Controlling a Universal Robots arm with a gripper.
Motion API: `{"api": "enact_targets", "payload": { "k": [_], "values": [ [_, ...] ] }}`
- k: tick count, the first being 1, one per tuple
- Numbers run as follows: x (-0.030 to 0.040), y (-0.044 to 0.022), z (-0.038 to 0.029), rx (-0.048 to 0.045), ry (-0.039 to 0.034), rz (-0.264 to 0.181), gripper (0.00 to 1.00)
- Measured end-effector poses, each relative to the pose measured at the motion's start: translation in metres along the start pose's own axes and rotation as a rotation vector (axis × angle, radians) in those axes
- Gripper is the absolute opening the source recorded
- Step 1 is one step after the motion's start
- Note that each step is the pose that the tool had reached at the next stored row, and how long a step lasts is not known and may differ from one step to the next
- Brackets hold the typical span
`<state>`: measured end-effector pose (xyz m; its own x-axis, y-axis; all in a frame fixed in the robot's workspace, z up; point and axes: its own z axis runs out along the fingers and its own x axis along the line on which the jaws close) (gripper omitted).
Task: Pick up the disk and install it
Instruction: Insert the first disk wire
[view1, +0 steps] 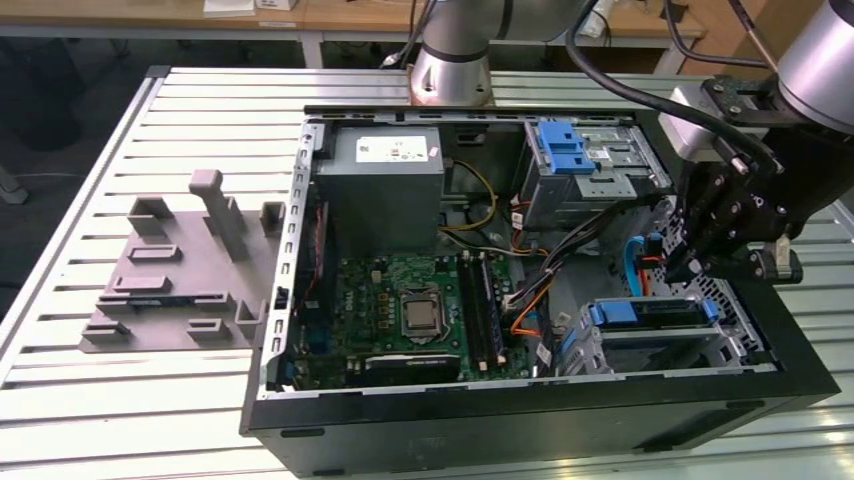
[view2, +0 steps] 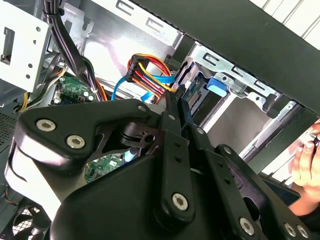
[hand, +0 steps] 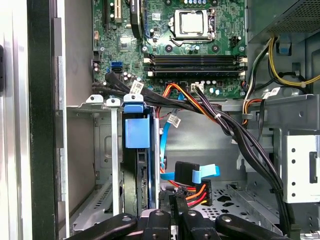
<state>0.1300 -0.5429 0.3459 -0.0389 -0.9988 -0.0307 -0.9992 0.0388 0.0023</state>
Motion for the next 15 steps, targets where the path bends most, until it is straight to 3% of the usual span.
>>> {"api": "enact_targets", "payload": {
  "k": [4, 7, 9, 10, 14, 15],
  "values": [
    [0.0000, 0.0000, -0.0001, 0.0000, 0.0000, 0.000, 0.16],
    [0.0000, 0.0000, -0.0001, 0.0000, 0.0000, 0.000, 0.23],
    [0.0000, 0.0000, -0.0001, 0.0000, 0.0000, 0.000, 0.35],
    [0.0000, 0.0000, -0.0001, 0.0000, 0.0000, 0.000, 0.35],
    [0.0000, 0.0000, -0.0002, 0.0000, 0.0000, 0.000, 0.58],
    [0.0000, 0.0000, -0.0002, 0.0000, 0.0000, 0.000, 0.58]
  ]
}}
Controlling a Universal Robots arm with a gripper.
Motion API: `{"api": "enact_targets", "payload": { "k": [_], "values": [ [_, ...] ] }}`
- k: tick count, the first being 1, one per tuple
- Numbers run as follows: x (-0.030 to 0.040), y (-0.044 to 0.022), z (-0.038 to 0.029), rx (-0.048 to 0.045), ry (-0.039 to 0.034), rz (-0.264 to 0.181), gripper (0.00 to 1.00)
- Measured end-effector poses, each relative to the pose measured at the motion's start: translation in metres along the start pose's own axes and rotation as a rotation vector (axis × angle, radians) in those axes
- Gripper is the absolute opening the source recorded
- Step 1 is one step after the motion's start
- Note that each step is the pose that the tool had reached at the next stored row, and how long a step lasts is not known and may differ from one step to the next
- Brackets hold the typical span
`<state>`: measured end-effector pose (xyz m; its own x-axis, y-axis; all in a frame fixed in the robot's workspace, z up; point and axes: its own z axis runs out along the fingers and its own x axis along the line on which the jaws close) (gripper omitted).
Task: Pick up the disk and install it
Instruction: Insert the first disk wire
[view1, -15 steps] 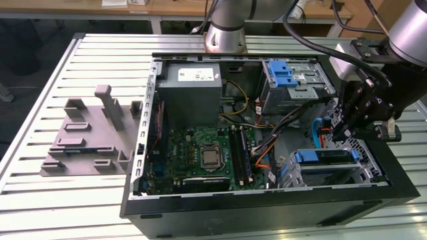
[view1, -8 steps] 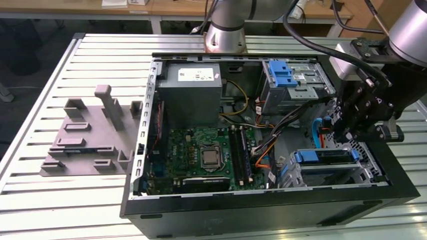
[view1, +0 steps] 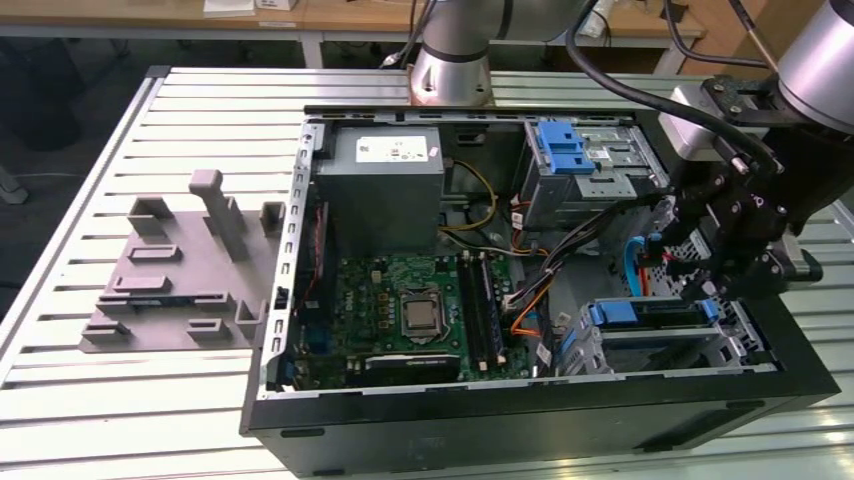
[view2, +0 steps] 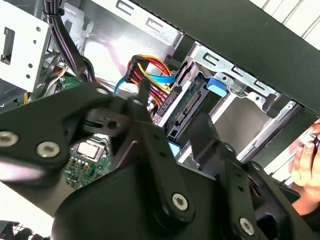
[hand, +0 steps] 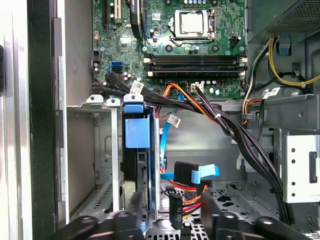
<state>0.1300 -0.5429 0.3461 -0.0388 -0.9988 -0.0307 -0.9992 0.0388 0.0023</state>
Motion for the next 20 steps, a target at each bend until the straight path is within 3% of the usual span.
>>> {"api": "enact_targets", "payload": {
  "k": [2, 6, 8, 10, 20],
  "values": [
    [0.0000, 0.0000, 0.0000, 0.0000, 0.0000, 0.000, 0.69],
    [0.0000, 0.0000, -0.0001, 0.0000, 0.0000, 0.000, 0.75],
    [0.0000, 0.0000, -0.0001, 0.0000, 0.0000, 0.000, 0.93],
    [0.0000, 0.0000, -0.0001, 0.0000, -0.0001, 0.000, 0.98],
    [0.0000, 0.0000, -0.0003, 0.0000, 0.0000, 0.000, 0.99]
  ]
}}
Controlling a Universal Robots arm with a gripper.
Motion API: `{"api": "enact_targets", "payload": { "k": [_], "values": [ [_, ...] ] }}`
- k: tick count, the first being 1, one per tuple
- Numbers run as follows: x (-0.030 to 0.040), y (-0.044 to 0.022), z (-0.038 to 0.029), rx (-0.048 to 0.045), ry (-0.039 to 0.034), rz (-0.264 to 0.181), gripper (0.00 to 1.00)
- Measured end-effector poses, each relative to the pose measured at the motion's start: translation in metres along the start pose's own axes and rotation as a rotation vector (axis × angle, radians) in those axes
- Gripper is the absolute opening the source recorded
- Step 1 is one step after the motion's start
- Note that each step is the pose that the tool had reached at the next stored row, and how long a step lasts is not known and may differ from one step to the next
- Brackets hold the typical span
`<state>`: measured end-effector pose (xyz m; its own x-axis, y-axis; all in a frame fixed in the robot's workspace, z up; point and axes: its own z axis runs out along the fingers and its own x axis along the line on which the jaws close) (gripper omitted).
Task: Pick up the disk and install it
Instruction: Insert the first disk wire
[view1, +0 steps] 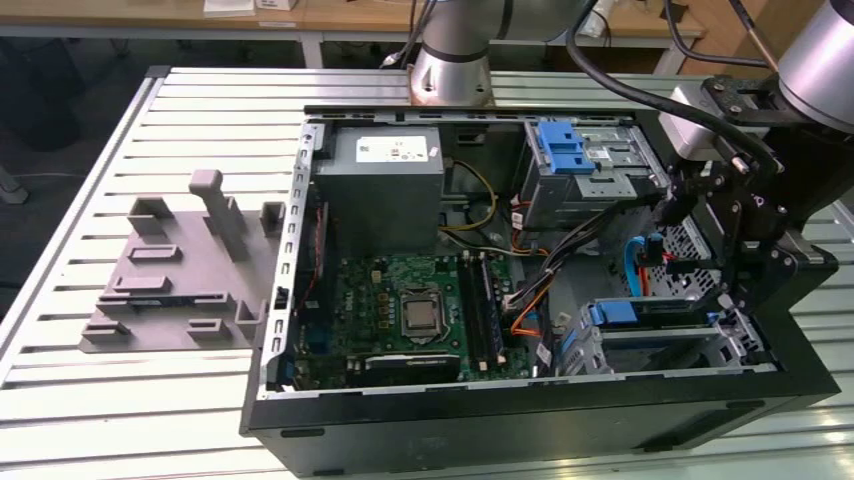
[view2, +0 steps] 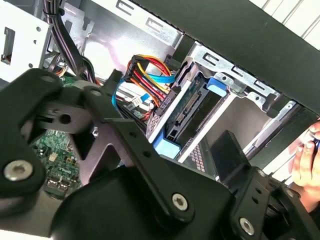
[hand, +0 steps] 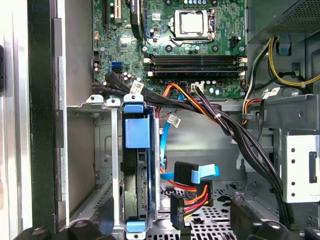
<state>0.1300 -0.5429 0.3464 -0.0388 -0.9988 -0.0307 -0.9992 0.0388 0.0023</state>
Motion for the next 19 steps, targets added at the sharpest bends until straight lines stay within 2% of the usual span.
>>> {"api": "enact_targets", "payload": {
  "k": [1, 2, 3, 5, 6, 8, 9, 12, 13, 15, 17, 18, 19],
  "values": [
    [0.0000, 0.0000, 0.0000, 0.0000, 0.0000, 0.000, 0.97],
    [0.0000, 0.0000, 0.0000, 0.0000, 0.0000, 0.000, 0.91],
    [0.0000, 0.0000, 0.0000, 0.0000, 0.0000, 0.000, 0.91],
    [0.0000, 0.0000, -0.0001, 0.0000, 0.0000, 0.000, 0.79],
    [0.0000, 0.0000, -0.0001, 0.0000, 0.0000, 0.000, 0.79],
    [0.0000, 0.0000, -0.0001, 0.0000, 0.0000, 0.000, 0.68],
    [0.0000, 0.0000, -0.0001, 0.0000, 0.0000, 0.000, 0.68],
    [0.0000, 0.0000, -0.0001, 0.0000, 0.0000, 0.000, 0.50],
    [0.0000, 0.0000, -0.0002, 0.0000, 0.0000, 0.000, 0.50],
    [0.0000, 0.0000, -0.0002, 0.0000, 0.0000, 0.000, 0.38],
    [0.0000, 0.0000, -0.0002, 0.0000, 0.0000, 0.000, 0.38],
    [0.0000, 0.0000, -0.0002, 0.0000, 0.0000, 0.000, 0.32],
    [0.0000, 0.0000, -0.0002, 0.0000, 0.0000, 0.000, 0.32]
  ]
}}
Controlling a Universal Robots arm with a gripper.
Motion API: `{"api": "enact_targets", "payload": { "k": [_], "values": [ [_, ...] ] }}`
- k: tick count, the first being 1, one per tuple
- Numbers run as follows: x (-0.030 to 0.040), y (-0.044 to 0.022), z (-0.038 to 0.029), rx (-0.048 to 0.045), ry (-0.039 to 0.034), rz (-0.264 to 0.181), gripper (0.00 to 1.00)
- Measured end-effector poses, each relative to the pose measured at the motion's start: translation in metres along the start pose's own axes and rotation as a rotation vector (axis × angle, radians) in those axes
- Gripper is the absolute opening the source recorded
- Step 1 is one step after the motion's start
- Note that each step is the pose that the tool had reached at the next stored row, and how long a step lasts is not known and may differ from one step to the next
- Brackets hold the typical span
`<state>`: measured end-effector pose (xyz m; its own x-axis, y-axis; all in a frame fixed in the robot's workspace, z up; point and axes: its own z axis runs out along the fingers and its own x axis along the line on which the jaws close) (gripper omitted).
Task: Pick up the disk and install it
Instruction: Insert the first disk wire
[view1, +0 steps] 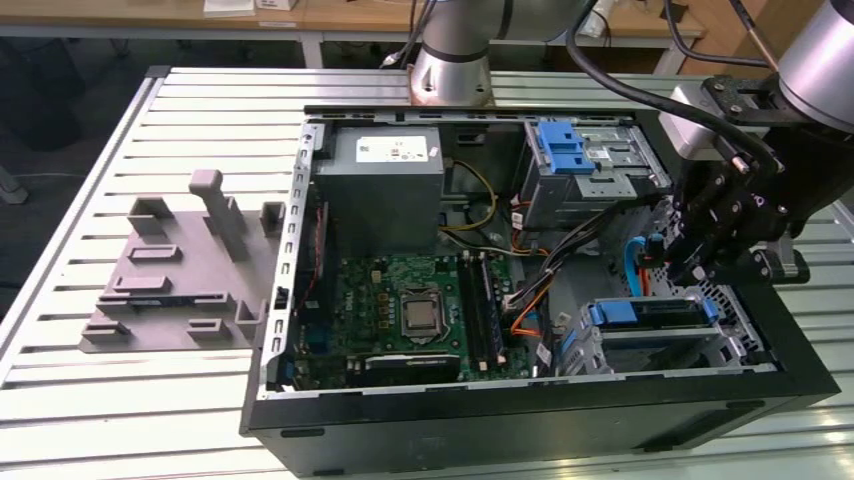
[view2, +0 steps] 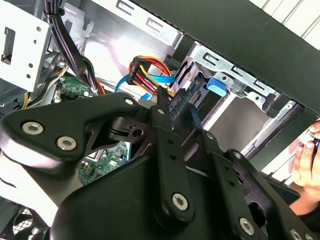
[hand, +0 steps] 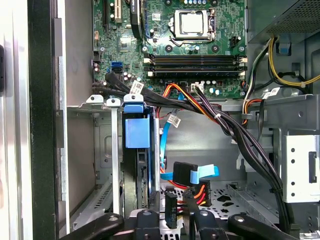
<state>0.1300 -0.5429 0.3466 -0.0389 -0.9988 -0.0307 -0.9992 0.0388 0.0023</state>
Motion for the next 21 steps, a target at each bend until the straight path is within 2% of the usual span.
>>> {"api": "enact_targets", "payload": {
  "k": [9, 20, 21],
  "values": [
    [-0.0001, 0.0000, -0.0036, 0.0000, 0.0001, 0.000, 0.32],
    [-0.0001, 0.0000, -0.0037, 0.0000, 0.0000, 0.000, 0.33],
    [-0.0001, 0.0000, -0.0037, 0.0000, 0.0000, 0.000, 0.45]
  ]
}}
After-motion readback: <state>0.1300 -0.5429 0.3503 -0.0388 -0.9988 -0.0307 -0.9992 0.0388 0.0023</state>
